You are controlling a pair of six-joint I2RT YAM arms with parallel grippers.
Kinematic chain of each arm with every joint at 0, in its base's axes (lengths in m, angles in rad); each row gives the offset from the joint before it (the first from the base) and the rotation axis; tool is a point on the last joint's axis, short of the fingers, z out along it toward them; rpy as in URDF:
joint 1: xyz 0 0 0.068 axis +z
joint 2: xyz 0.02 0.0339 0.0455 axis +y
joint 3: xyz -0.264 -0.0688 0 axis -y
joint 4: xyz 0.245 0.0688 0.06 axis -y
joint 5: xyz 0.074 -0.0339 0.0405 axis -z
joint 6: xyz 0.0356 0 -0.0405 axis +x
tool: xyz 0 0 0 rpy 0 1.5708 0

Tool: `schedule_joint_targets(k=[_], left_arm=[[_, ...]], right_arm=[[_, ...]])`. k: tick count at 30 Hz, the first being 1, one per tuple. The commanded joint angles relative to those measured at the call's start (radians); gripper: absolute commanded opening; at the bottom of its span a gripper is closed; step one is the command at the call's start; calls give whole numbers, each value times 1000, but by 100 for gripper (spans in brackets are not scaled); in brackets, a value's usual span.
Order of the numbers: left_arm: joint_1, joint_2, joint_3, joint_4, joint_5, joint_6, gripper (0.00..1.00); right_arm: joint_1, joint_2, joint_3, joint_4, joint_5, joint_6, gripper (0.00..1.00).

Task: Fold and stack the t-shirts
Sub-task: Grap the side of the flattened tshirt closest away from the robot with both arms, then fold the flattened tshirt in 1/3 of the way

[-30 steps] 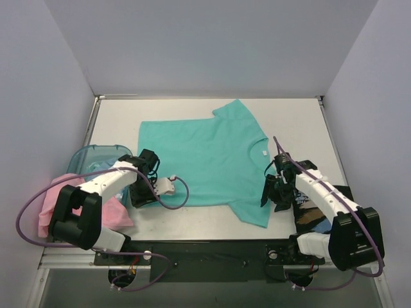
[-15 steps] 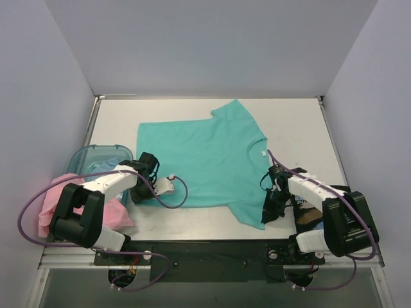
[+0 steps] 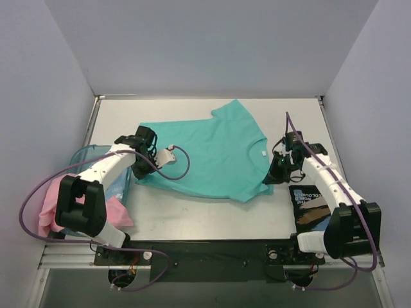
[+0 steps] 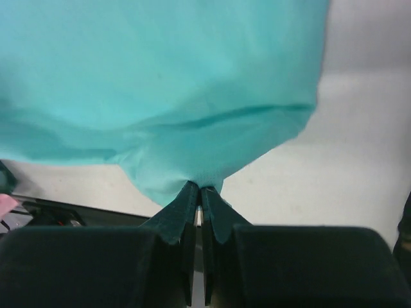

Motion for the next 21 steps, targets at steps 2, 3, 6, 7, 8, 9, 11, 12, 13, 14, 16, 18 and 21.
schedule_joint_targets(k=[2, 3, 6, 7, 8, 9, 11, 12, 13, 14, 16, 18, 21], left_arm=[[61, 138, 172, 16, 9, -19, 0], [77, 164, 210, 18, 1, -20, 0], [89, 265, 279, 4, -13, -25, 0], [91, 279, 308, -2, -10, -34, 0], [92, 304, 319, -17, -7, -39, 0], [92, 311, 336, -27, -3, -46, 0], [95, 328, 347, -34, -8, -49, 0], [95, 334, 349, -36, -10, -51, 0], [95, 339, 352, -39, -13, -51, 0], [97, 345, 352, -42, -13, -51, 0], [97, 353, 352, -45, -14, -62, 0], [97, 354, 349, -44, -20, -74, 0], [104, 356, 349, -42, -25, -103, 0]], right_arm=[[-43, 263, 257, 4, 2, -189, 0], [-49, 306, 298, 6, -12, -218, 0], [-57, 458, 462, 3, -69, -232, 0], [-55, 500, 487, 3, -70, -240, 0], [-52, 512, 539, 4, -61, -246, 0], [-49, 541, 558, 4, -55, -263, 0], [-49, 589, 625, 4, -57, -280, 0], [-52, 603, 659, 3, -61, -287, 0], [-52, 635, 679, 1, -67, -298, 0], [-52, 650, 714, -5, -70, -309, 0], [-52, 686, 750, -11, -84, -323, 0], [-53, 712, 780, -19, -92, -330, 0], [-55, 747, 823, -31, -86, -333, 0]])
